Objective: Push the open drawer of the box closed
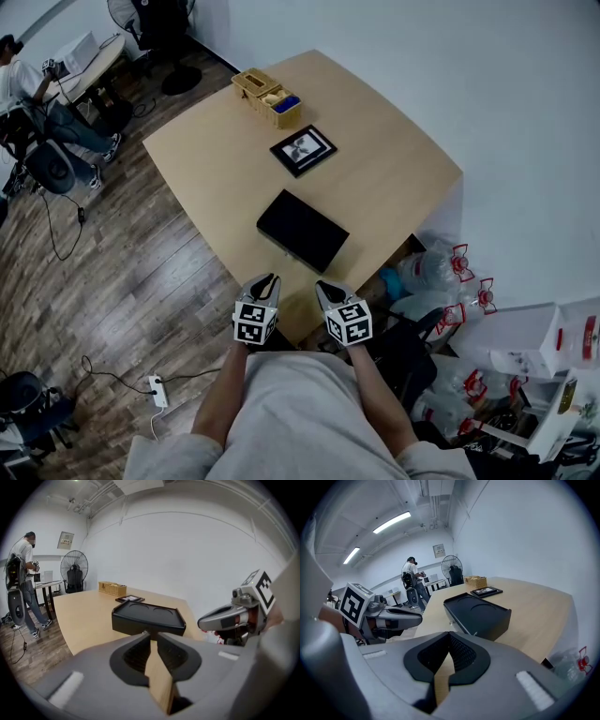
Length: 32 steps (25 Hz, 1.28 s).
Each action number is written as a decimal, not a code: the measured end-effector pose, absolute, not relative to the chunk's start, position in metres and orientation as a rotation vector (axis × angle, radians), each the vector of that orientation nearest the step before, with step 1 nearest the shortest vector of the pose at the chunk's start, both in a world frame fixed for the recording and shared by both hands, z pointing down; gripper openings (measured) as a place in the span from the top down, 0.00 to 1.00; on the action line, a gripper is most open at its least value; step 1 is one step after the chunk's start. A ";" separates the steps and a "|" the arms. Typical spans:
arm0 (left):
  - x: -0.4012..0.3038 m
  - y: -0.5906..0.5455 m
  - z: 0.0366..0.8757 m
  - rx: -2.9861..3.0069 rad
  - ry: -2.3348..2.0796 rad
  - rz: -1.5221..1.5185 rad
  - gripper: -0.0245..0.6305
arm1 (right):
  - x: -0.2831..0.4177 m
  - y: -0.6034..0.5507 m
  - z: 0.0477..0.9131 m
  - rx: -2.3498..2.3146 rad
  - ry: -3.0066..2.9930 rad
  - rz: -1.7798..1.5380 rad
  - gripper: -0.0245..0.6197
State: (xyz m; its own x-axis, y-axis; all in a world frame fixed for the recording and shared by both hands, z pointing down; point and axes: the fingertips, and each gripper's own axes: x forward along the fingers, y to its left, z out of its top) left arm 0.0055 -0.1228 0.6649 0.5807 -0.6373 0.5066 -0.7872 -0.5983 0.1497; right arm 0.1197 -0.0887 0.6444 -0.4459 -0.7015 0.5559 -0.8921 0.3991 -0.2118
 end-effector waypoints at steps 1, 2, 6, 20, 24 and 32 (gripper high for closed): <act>0.006 -0.121 0.664 2.458 -1.156 0.578 0.82 | 0.120 -0.087 0.645 1.378 -2.283 0.699 0.96; 0.006 -0.120 0.663 2.461 -1.156 0.576 0.84 | 0.121 -0.087 0.645 1.383 -2.284 0.707 0.96; 0.005 -0.118 0.659 2.468 -1.150 0.559 0.88 | 0.121 -0.086 0.644 1.406 -2.295 0.735 0.96; -0.002 -0.111 0.657 2.440 -1.174 0.534 0.88 | 0.122 -0.080 0.645 1.417 -2.306 0.762 0.96; -0.001 -0.109 0.657 2.444 -1.171 0.544 0.88 | 0.126 -0.077 0.645 1.428 -2.309 0.771 0.96; -0.003 -0.107 0.655 2.437 -1.189 0.548 0.88 | 0.124 -0.073 0.644 1.416 -2.329 0.768 0.96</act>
